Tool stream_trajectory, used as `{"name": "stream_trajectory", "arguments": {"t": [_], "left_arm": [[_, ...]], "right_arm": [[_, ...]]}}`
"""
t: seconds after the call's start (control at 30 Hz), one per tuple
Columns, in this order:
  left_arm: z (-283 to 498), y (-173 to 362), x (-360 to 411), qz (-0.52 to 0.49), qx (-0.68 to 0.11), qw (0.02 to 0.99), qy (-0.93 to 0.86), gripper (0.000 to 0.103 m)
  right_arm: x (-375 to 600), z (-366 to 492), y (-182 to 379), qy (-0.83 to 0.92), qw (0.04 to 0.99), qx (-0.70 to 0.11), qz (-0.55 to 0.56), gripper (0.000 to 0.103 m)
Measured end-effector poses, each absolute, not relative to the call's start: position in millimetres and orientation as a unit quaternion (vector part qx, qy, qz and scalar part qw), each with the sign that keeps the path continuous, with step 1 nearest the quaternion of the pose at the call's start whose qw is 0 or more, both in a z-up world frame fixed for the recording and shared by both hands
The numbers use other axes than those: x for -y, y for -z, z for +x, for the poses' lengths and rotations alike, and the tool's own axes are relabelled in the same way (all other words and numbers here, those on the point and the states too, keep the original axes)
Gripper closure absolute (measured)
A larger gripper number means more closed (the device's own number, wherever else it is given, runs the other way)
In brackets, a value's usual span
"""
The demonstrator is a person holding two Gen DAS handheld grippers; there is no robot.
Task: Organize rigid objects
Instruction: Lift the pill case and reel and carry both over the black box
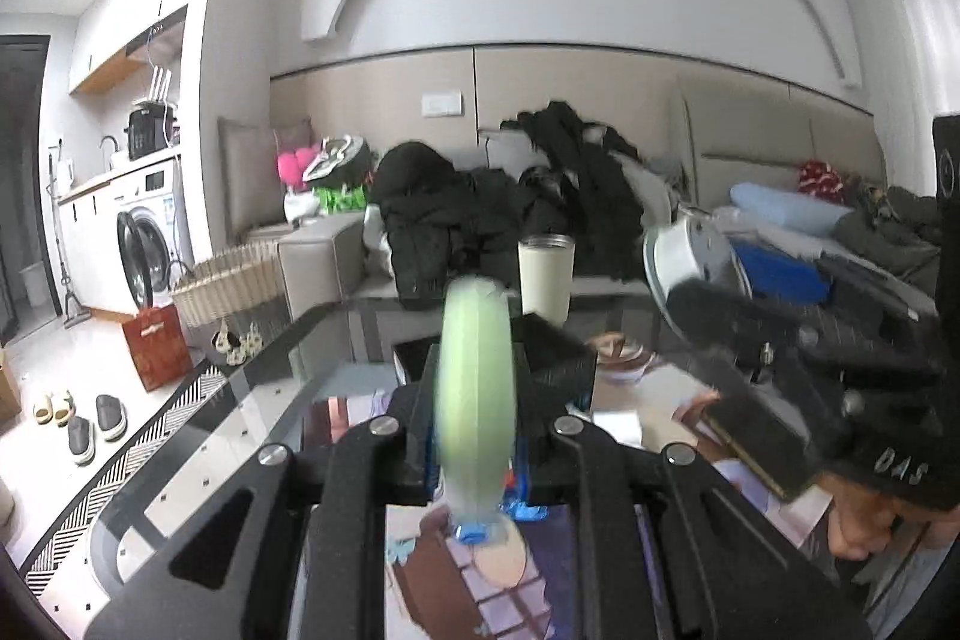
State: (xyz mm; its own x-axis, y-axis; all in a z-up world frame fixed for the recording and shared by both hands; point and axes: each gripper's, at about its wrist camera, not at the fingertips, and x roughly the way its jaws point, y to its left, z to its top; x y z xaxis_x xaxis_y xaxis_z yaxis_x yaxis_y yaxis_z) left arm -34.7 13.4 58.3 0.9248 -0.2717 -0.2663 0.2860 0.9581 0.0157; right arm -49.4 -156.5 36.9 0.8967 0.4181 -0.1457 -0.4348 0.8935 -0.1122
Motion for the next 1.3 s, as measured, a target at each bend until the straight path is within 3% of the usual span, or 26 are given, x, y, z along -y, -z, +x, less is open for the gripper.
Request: {"name": "stream_trajectory", "arguments": {"t": [0.4,0.7,0.73,0.87,1.13,1.3], "left_arm": [[-4,-67,-9,0.020,-0.135,0.980,0.145,0.092],[21,-42,-8,0.010,-0.234,0.955,0.179,0.090],[23,-38,-8,0.011,-0.247,0.951,0.185,0.089],[37,-16,2,0.027,-0.305,0.935,0.177,0.061],[103,41,14,0.005,-0.451,0.879,0.155,0.054],[129,58,19,-0.023,-0.492,0.860,0.136,0.034]], "right_arm": [[171,-38,-46,-0.195,0.977,-0.072,-0.047,0.054],[174,-23,-43,-0.193,0.975,-0.103,-0.038,0.054],[175,-21,-42,-0.193,0.975,-0.107,-0.037,0.054],[177,-12,-34,-0.192,0.972,-0.135,-0.032,0.054],[172,11,-22,-0.195,0.963,-0.183,-0.020,0.054],[181,35,-15,-0.190,0.960,-0.206,0.004,0.054]]}}
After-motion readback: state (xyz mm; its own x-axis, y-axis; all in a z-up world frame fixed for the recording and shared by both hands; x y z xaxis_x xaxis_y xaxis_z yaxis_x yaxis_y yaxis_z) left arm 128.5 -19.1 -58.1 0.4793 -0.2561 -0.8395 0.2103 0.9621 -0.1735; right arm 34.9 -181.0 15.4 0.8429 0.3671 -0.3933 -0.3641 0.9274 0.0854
